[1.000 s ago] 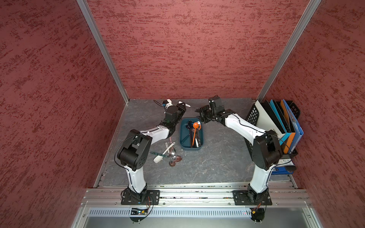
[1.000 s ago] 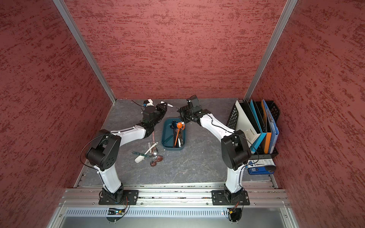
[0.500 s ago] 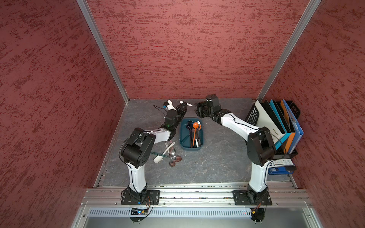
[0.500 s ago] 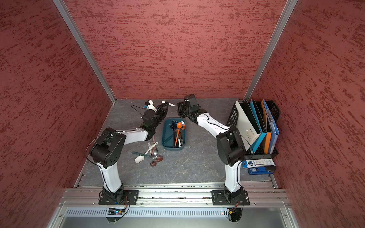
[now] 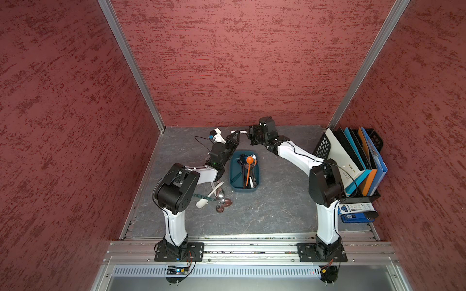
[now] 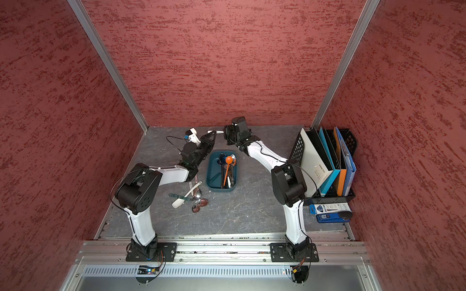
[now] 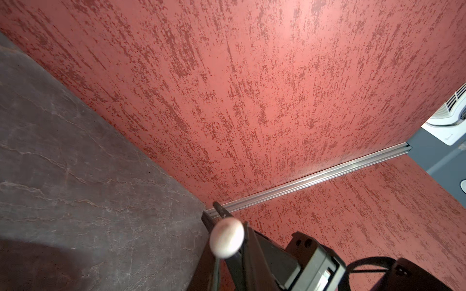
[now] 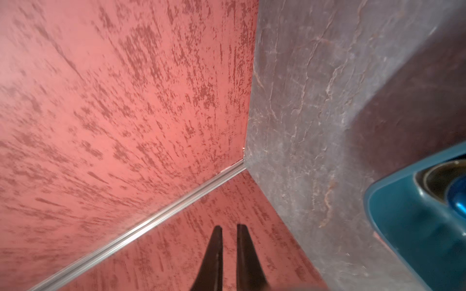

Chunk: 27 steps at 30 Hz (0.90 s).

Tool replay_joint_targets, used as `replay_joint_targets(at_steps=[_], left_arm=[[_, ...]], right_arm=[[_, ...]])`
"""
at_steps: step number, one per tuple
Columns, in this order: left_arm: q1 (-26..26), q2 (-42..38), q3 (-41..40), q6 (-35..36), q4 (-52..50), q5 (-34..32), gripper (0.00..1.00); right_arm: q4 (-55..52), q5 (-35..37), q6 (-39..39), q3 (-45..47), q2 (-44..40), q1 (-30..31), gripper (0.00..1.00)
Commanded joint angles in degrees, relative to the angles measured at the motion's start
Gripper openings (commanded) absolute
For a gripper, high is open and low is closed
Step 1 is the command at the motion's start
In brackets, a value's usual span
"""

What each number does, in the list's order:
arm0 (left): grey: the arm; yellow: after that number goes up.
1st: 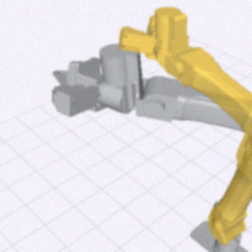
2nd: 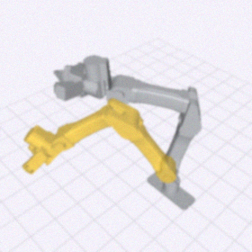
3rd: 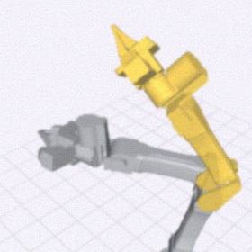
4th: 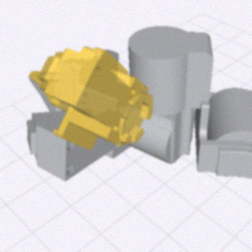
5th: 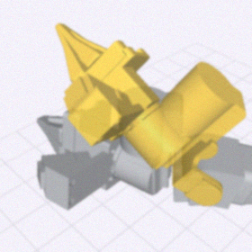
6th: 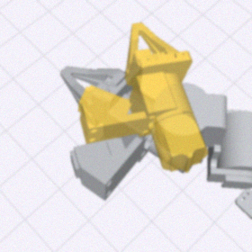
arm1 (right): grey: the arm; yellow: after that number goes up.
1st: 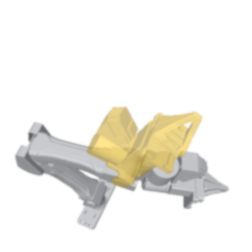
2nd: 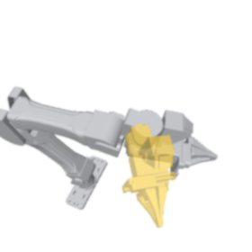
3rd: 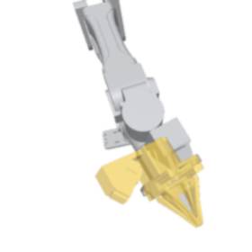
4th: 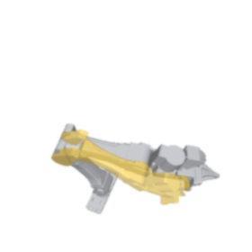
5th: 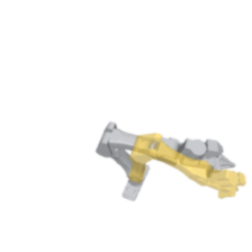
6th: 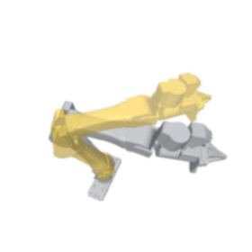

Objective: Put the spoon into the storage box
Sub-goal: Place the spoon in the storage box.

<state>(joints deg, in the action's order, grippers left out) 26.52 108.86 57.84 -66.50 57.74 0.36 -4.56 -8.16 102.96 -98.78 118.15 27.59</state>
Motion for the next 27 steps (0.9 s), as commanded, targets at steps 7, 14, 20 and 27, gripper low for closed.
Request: replay_joint_targets(at_steps=[7, 14, 20, 27], left_arm=[[-1.7, 0.1, 2.0, 4.6, -4.7, 13.9, 0.66], [-4.2, -7.8, 2.8, 17.7, -28.5, 20.7, 1.00], [-7.6, -16.6, 1.7, 29.5, -54.9, 20.8, 1.00], [-12.1, -23.2, 6.7, 43.2, -87.9, 15.9, 1.00]], right_arm=[[-0.8, -1.3, 0.1, 1.5, 0.1, -0.2, 0.00], [-6.2, -5.8, -6.8, 4.7, -2.0, -4.1, 0.00], [-8.2, -16.0, -16.9, 4.7, -1.1, -7.2, 0.00], [-41.3, -27.8, -51.8, -14.7, 7.7, -6.2, 0.00]])
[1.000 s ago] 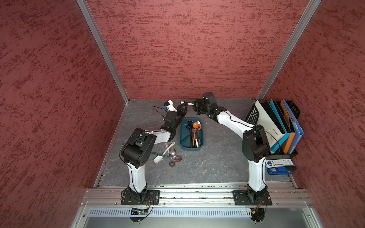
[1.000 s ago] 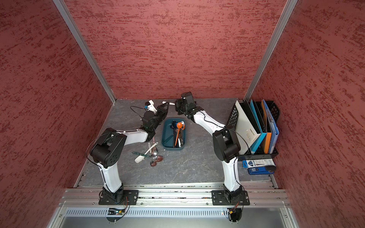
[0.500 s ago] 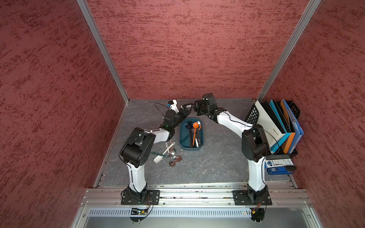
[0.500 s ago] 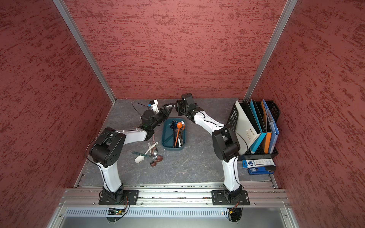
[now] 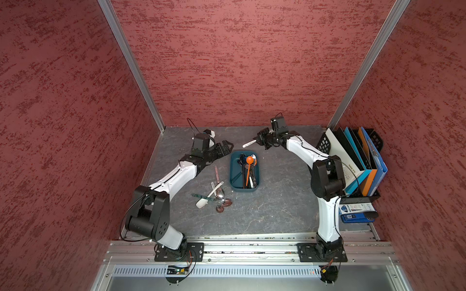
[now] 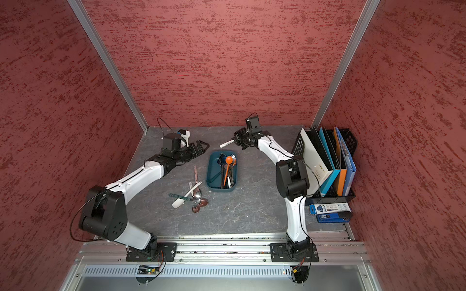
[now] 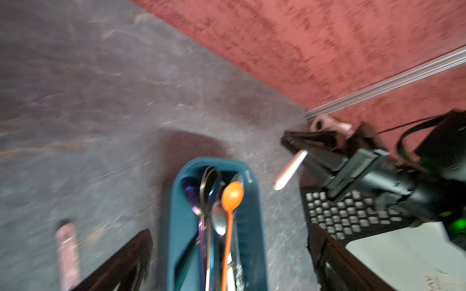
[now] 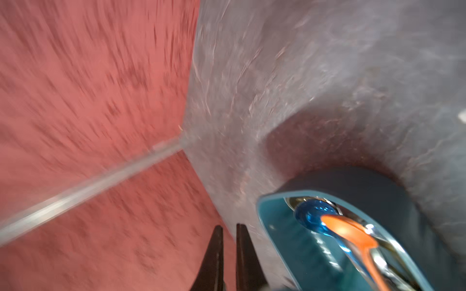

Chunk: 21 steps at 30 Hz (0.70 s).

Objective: Put the spoon into the storage box
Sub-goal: Place the spoon in the storage box.

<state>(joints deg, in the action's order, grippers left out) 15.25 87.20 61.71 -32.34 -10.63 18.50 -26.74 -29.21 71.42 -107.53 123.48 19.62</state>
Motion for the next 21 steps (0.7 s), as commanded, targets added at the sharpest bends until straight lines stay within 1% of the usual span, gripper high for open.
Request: replay_joint_targets(at_steps=[1, 3, 5, 8, 10, 13, 18, 21], left_arm=[[-1.0, -1.9, 3.6, 10.3, -22.5, -2.6, 0.99], [-1.3, -2.3, 5.2, 12.6, -28.5, -3.4, 0.99], [-1.4, -2.1, 6.7, 14.0, -32.9, -3.6, 0.98], [-1.4, -1.7, 8.5, 17.2, -38.3, -2.5, 0.97], [-1.1, -1.2, 9.6, 19.7, -41.7, -2.1, 0.95], [-0.1, -0.7, 10.6, 23.2, -46.4, -2.5, 0.94], [1.2, -0.9, 10.6, 25.4, -51.2, -3.4, 0.91], [2.9, -0.3, 10.5, 27.6, -53.8, -3.7, 0.90]], right_arm=[[-24.1, -6.2, -24.6, -8.3, 3.3, 2.2, 0.00], [-33.3, -4.6, -33.5, -12.5, 5.0, 3.5, 0.00], [-38.6, -3.4, -39.5, -14.7, 6.2, 5.0, 0.00], [-43.8, -1.5, -46.1, -15.5, 7.4, 7.8, 0.00], [-45.9, 1.1, -49.0, -14.9, 7.9, 9.4, 0.00], [-47.1, 5.9, -51.7, -14.1, 8.6, 11.0, 0.00], [-44.7, 9.2, -52.5, -12.8, 9.5, 11.8, 0.00], [-43.1, 11.1, -53.2, -13.1, 11.1, 11.8, 0.00]])
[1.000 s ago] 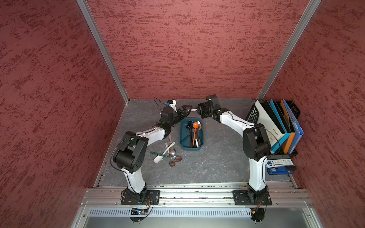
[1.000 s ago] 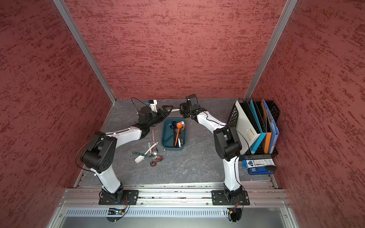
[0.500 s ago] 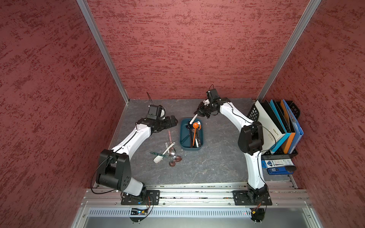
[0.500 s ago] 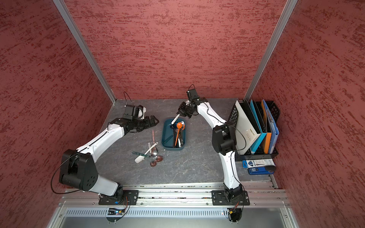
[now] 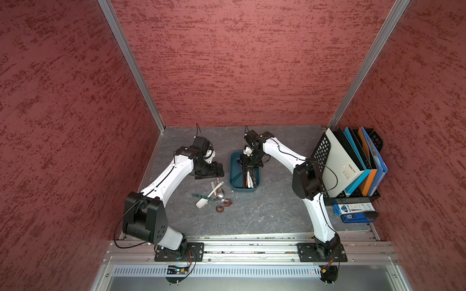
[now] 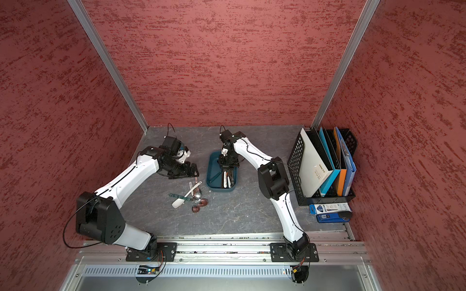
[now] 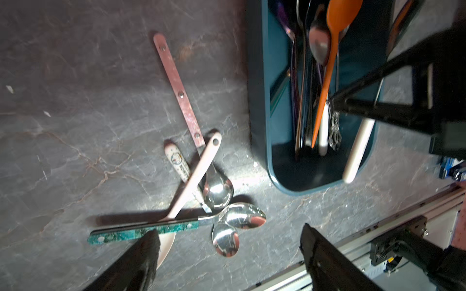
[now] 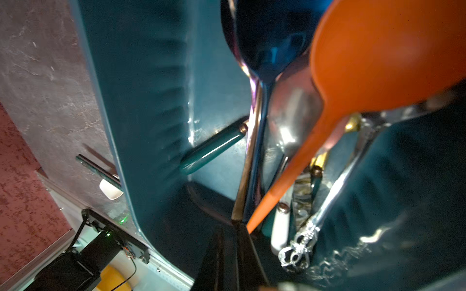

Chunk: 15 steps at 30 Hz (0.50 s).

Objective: Put the spoon into the storage box
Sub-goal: Place the spoon in the storage box.

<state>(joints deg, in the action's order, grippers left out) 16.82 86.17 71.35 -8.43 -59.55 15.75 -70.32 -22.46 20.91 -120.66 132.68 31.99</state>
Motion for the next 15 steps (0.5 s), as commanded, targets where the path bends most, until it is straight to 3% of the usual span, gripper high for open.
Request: replay_joint_targets(at_steps=[1, 4, 11, 15], left_arm=[[1.9, 1.0, 0.7, 4.5, -5.5, -1.1, 0.90], [3.0, 2.3, 0.3, 4.7, -6.7, -2.9, 0.90], [2.2, 3.9, -1.8, -2.8, -6.2, -4.4, 0.90], [-1.2, 3.4, -3.7, -8.3, -6.1, -3.3, 0.89]], right_arm=[[0.5, 4.8, -3.0, -0.4, 2.6, -0.5, 0.00], [0.9, 6.8, -3.1, -2.0, 4.5, -0.5, 0.00], [1.5, 7.0, -0.3, -6.3, 8.1, -0.5, 0.00], [0.6, 8.7, -1.1, -5.9, 6.7, -0.6, 0.14]])
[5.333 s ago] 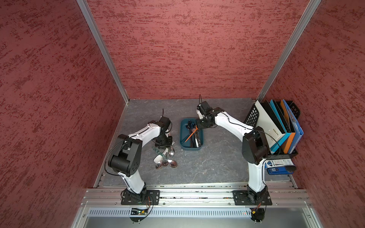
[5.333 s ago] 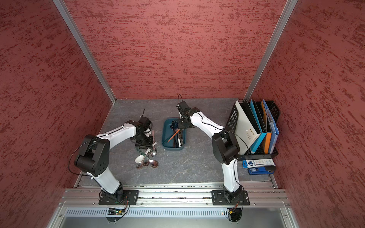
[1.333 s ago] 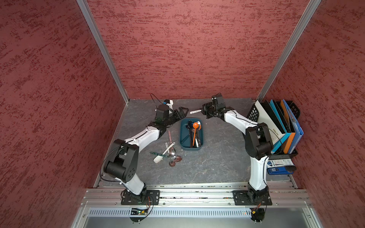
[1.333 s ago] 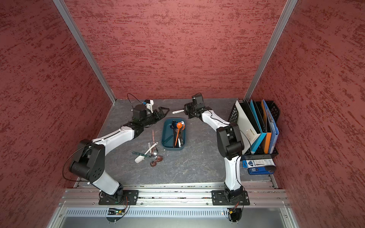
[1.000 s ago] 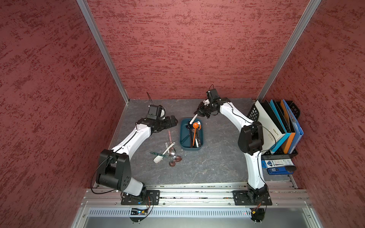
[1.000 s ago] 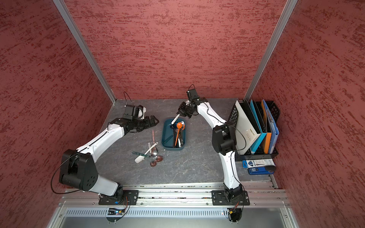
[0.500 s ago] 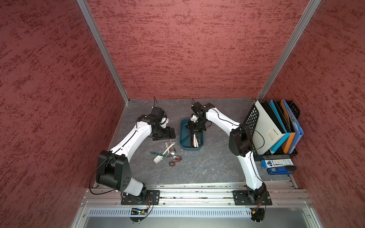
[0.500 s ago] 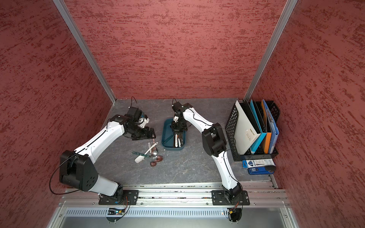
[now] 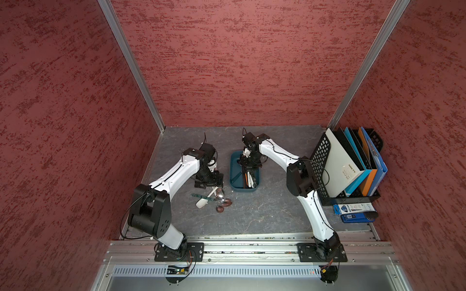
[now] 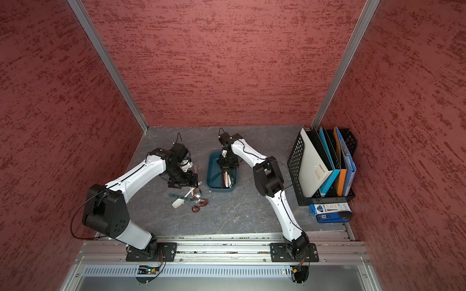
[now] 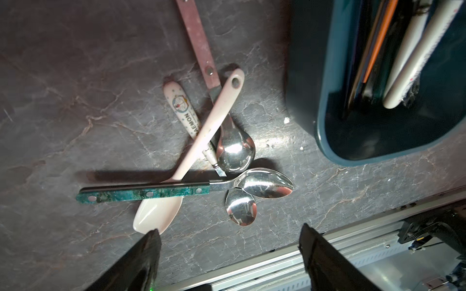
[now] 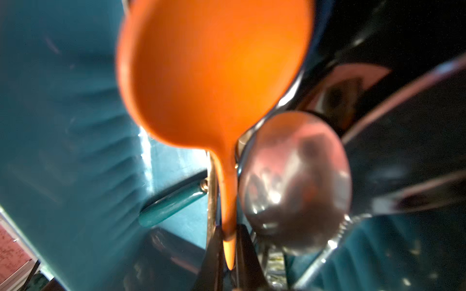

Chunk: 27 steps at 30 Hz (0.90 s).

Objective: Put the spoon into the storage box
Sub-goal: Place the spoon in the storage box, then pick up the spoon from the center of the board.

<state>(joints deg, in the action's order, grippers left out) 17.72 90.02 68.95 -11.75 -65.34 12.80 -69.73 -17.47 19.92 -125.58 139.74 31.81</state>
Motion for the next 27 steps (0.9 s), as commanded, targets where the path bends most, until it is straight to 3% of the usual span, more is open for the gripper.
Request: replay_joint_targets(at_steps=[1, 6, 13, 20, 27], left_arm=[[-3.1, -0.7, -2.2, -6.9, 0.1, 0.3, 0.89], [-5.2, -3.3, -6.2, -19.2, 3.7, 0.6, 0.86], [-10.0, -8.7, -13.3, -33.8, 10.5, 0.1, 0.78], [-12.6, -8.9, -15.6, -40.6, 13.6, -1.5, 0.71], [-12.8, -5.8, -16.7, -44.5, 15.8, -3.1, 0.57]], right_arm=[[-0.1, 4.3, -0.4, -0.7, -0.9, -0.4, 0.20], [-1.1, 4.5, -2.0, 0.2, -3.7, -0.4, 0.34], [-0.3, 2.0, -4.0, 1.6, -7.8, -0.3, 0.37], [-0.2, 0.4, -5.1, 0.7, -9.8, -0.3, 0.38], [-0.2, -1.8, -6.3, 0.7, -12.6, -0.4, 0.38]])
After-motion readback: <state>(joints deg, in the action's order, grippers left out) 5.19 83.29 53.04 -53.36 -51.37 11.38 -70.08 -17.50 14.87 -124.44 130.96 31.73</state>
